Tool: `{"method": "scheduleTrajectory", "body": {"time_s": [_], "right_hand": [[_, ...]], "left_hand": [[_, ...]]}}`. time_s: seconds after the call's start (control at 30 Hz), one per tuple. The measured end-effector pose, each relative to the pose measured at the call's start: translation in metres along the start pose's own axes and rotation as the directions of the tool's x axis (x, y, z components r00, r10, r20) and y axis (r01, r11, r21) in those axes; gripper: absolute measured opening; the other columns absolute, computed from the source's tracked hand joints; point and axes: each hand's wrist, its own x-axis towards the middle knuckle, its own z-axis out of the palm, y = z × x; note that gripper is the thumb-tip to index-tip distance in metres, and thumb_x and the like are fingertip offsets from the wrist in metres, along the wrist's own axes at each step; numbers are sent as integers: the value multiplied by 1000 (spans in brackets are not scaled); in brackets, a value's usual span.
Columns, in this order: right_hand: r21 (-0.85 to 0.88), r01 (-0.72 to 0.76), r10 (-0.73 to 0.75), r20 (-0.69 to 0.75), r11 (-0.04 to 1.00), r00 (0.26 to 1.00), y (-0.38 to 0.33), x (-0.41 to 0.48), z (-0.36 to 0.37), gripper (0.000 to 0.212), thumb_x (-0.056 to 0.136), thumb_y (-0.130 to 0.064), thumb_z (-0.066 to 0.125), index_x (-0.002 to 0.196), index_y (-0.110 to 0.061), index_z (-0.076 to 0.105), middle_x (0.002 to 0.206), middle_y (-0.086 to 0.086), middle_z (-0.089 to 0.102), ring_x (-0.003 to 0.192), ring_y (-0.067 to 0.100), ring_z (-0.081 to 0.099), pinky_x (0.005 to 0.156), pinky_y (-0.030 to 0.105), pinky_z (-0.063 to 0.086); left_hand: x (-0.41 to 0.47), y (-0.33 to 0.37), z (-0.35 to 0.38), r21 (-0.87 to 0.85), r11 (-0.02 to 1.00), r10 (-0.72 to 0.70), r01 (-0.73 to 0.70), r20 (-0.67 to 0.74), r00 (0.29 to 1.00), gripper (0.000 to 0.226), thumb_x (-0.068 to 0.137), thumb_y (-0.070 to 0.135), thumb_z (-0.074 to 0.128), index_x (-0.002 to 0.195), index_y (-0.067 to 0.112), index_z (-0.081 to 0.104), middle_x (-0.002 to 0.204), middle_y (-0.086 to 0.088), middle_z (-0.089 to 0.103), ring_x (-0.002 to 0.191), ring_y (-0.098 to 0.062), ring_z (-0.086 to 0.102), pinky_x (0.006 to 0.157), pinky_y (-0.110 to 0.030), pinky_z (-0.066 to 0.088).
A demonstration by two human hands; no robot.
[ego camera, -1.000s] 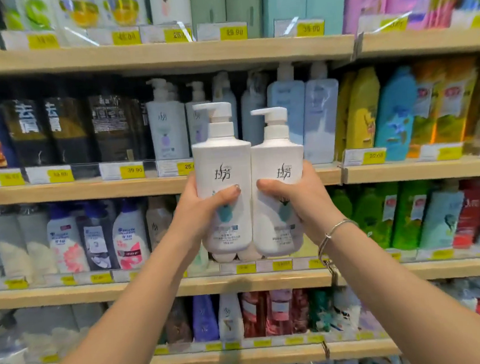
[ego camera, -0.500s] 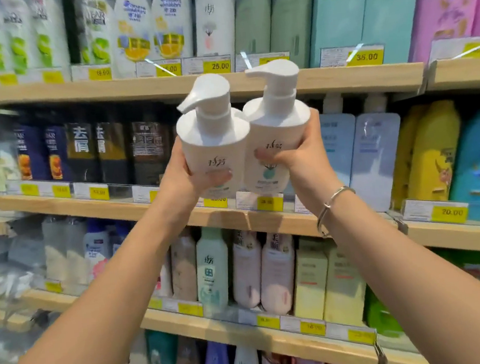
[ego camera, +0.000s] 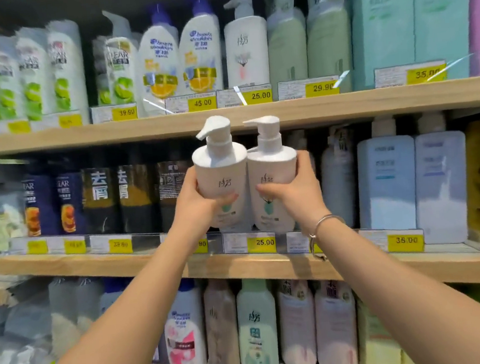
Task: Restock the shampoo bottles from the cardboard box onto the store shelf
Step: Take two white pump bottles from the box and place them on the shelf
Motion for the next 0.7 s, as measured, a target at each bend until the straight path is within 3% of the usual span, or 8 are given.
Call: {"method": "scheduleTrajectory", "body": {"time_s": [0.17, 0.33, 0.43, 0.53, 0.6, 0.7], "right_hand": [[-175, -71, 66, -32, 982, 997, 16, 3, 13, 59, 59, -32, 82, 102, -24, 42, 94, -5, 65, 90, 21, 65, 81, 48, 55], [-256, -236, 208, -131, 937, 969, 20, 15, 19, 71, 61, -45, 79, 115, -14, 45, 108, 4, 64, 99, 26, 63, 87, 47, 52], [-353, -286, 249, -147, 891, 957, 22, 23, 20, 60, 67, -49, 75, 102, -10, 45, 94, 6, 59, 92, 29, 62, 79, 43, 54], [-410, -284, 244, -147, 867, 959, 30, 31, 23, 60, 67, -52, 73, 99, -9, 46, 73, 2, 54, 69, 26, 59, 58, 36, 49], [-457, -274, 238, -135, 846, 962, 32, 33, 27, 51, 68, -52, 72, 80, -8, 51, 64, 2, 52, 57, 23, 54, 50, 29, 42], [-554, -242, 231, -92, 796, 969, 34, 29, 36, 42, 73, -48, 71, 72, -9, 54, 74, 9, 60, 68, 28, 60, 56, 31, 42]], "left_hand": [[9, -25, 2, 98, 994, -43, 47, -48, 998, 62, 62, 31, 84, 112, 32, 47, 107, 12, 62, 103, -14, 59, 89, -46, 52], [10, -27, 12, 357, 929, -91, 103, -52, 995, 61, 66, 48, 77, 111, 29, 42, 107, 8, 60, 98, -18, 58, 82, -37, 47], [21, -24, 17, 503, 851, -133, 148, -66, 989, 75, 69, 56, 71, 123, 20, 33, 118, -4, 60, 102, -30, 59, 79, -38, 45], [30, -28, 19, 573, 808, -130, 140, -60, 990, 88, 72, 55, 69, 135, 18, 19, 129, -8, 56, 108, -34, 58, 84, -43, 49], [30, -30, 21, 608, 787, -85, 110, -69, 994, 92, 75, 53, 68, 140, 17, 13, 137, -9, 48, 111, -35, 57, 83, -44, 49], [25, -30, 27, 699, 714, 6, 49, -76, 997, 96, 77, 52, 66, 144, 13, 9, 139, -13, 37, 114, -36, 53, 74, -41, 44]]}}
